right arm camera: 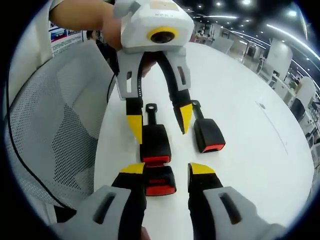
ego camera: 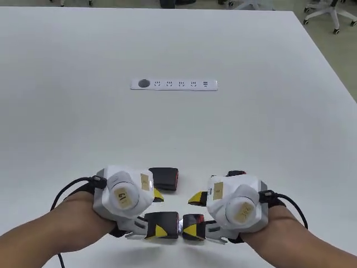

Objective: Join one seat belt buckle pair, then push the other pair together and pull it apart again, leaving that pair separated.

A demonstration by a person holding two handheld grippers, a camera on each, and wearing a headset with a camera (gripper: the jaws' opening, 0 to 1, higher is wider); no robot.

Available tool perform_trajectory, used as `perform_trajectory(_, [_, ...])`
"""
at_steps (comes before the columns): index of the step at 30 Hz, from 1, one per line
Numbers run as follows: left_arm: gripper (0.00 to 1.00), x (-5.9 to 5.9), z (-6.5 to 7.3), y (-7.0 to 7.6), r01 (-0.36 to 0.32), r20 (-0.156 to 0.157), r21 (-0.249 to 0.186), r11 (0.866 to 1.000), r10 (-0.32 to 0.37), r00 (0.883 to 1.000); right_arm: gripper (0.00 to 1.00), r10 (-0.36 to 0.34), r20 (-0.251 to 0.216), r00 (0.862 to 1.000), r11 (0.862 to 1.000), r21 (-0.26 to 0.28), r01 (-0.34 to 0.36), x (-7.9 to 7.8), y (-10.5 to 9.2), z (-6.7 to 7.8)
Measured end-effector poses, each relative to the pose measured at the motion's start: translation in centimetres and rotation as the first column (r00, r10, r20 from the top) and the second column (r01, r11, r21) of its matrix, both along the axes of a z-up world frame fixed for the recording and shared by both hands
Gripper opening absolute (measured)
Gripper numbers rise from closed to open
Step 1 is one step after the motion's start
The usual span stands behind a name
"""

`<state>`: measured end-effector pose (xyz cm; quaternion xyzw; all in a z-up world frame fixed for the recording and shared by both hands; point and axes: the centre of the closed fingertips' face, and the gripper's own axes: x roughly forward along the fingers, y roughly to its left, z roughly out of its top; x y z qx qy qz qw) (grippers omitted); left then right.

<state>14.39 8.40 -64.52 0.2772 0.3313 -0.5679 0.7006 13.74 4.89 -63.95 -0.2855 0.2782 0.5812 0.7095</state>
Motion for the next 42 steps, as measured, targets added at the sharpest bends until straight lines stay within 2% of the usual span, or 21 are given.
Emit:
perform_trajectory(4, [0.42, 1.9, 0.7, 0.1, -0.008, 0.025, 0.001, 1.000, 0.008, 1.000, 0.30, -0.020, 0.018, 1.000, 1.000, -0.006, 0.020, 1.8, -1.1, 0.4])
perform_trajectory(9, [0.42, 4.2, 0.9, 0.0, 0.000, 0.050, 0.025, 1.000, -0.001, 0.999, 0.30, -0.032, 0.039, 0.999, 0.999, -0.016, 0.033, 3.7, -2.5, 1.2])
perform_trajectory(11, [0.42, 4.9, 1.2, -0.2, 0.003, 0.060, 0.032, 0.999, -0.005, 0.998, 0.30, -0.034, 0.048, 0.998, 0.999, -0.025, 0.035, 4.4, -3.1, 1.1])
perform_trajectory(15, [0.43, 6.4, 0.9, 0.1, 0.005, 0.073, 0.043, 0.999, -0.008, 0.997, 0.30, -0.040, 0.052, 0.998, 0.998, -0.041, 0.042, 5.6, -4.4, 0.8])
perform_trajectory(18, [0.43, 7.1, 0.4, 0.4, 0.009, 0.075, 0.053, 0.999, -0.013, 0.997, 0.29, -0.049, 0.051, 0.998, 0.997, -0.050, 0.051, 6.2, -5.3, 0.8])
perform_trajectory(24, [0.45, 8.5, -0.3, 0.7, 0.013, 0.073, 0.068, 0.998, -0.018, 0.997, 0.31, -0.061, 0.044, 0.997, 0.995, -0.080, 0.065, 7.2, -7.2, -0.1])
perform_trajectory(26, [0.45, 8.7, -0.6, 0.6, 0.023, 0.066, 0.074, 0.997, -0.028, 0.997, 0.31, -0.064, 0.046, 0.997, 0.993, -0.095, 0.068, 7.8, -8.1, -0.7])
perform_trajectory(27, [0.45, 8.6, -0.9, 0.7, 0.039, 0.062, 0.083, 0.996, -0.044, 0.997, 0.31, -0.065, 0.044, 0.997, 0.993, -0.098, 0.069, 7.8, -8.2, -0.4])
perform_trajectory(31, [0.45, 9.0, -1.7, 1.0, 0.064, 0.062, 0.109, 0.992, -0.071, 0.996, 0.33, -0.056, 0.036, 0.998, 0.990, -0.126, 0.060, 8.3, -9.4, -1.0])
perform_trajectory(34, [0.44, 9.2, -2.1, 1.2, 0.079, 0.056, 0.112, 0.991, -0.086, 0.995, 0.33, -0.039, 0.030, 0.999, 0.988, -0.150, 0.043, 8.5, -10.2, -2.0])
perform_trajectory(39, [0.42, 9.5, -2.7, 1.3, 0.096, 0.042, 0.109, 0.989, -0.101, 0.994, 0.33, -0.045, 0.019, 0.999, 0.985, -0.168, 0.047, 9.0, -10.9, -2.7])
perform_trajectory(42, [0.43, 9.1, -2.7, 0.9, 0.118, 0.023, 0.099, 0.988, -0.120, 0.992, 0.33, -0.044, 0.008, 0.999, 0.984, -0.175, 0.045, 9.2, -11.2, -3.1])
